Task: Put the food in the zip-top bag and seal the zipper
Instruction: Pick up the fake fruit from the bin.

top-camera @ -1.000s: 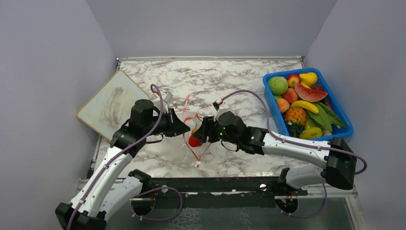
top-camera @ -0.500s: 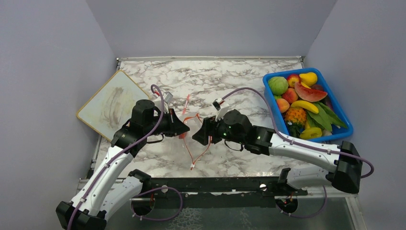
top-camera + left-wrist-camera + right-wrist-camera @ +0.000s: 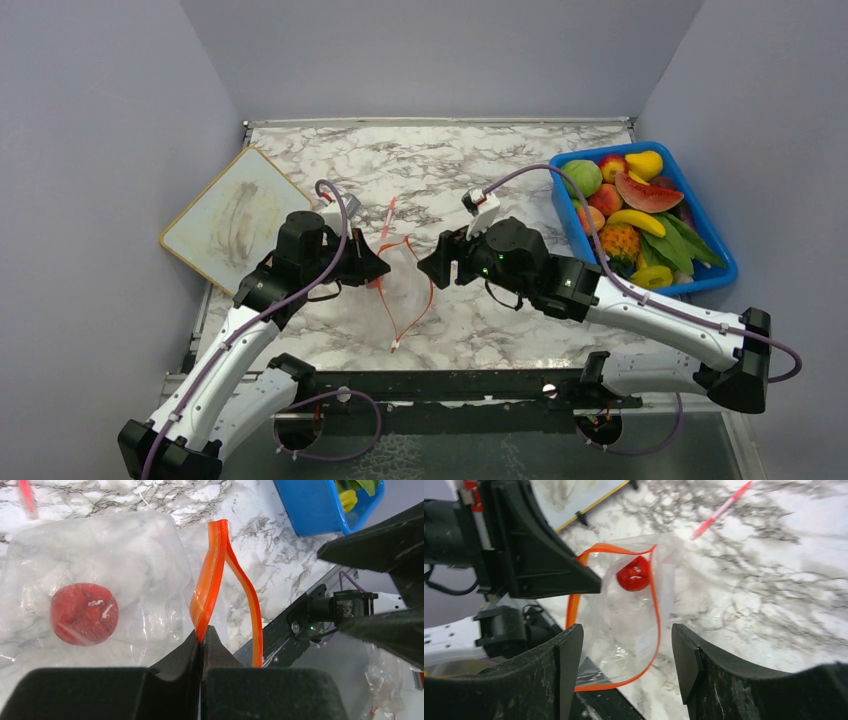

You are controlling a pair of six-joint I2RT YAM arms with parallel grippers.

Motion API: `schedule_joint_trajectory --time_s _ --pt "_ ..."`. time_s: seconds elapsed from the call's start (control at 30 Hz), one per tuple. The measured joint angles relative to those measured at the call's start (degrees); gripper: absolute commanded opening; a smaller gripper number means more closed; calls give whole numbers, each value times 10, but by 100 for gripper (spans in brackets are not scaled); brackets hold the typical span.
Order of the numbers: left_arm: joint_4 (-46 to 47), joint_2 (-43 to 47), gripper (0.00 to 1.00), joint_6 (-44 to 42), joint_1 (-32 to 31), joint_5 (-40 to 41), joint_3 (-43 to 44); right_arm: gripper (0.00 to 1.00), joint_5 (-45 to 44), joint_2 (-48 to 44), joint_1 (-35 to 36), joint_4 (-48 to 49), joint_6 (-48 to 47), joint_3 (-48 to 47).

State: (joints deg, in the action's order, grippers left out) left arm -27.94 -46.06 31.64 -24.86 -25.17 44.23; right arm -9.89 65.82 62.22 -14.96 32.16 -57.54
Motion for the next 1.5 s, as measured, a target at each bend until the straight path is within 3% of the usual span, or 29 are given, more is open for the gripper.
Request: schedule_joint_trajectory --time_s 0.33,0.5,0.67,1.2,1.5 --pt "4 14 0 -44 0 17 -29 66 -199 0 -13 -55 -131 -62" --pt "7 17 0 -57 0 16 -29 63 -210 29 -112 -76 -149 -102" --pt "14 31 0 -63 0 17 -39 59 -210 43 -253 -87 -103 -102" --pt "17 36 0 -68 0 17 -44 57 -358 140 -543 -192 125 -125" --pt "17 35 0 -70 0 17 -44 57 -465 151 -617 -184 157 -127"
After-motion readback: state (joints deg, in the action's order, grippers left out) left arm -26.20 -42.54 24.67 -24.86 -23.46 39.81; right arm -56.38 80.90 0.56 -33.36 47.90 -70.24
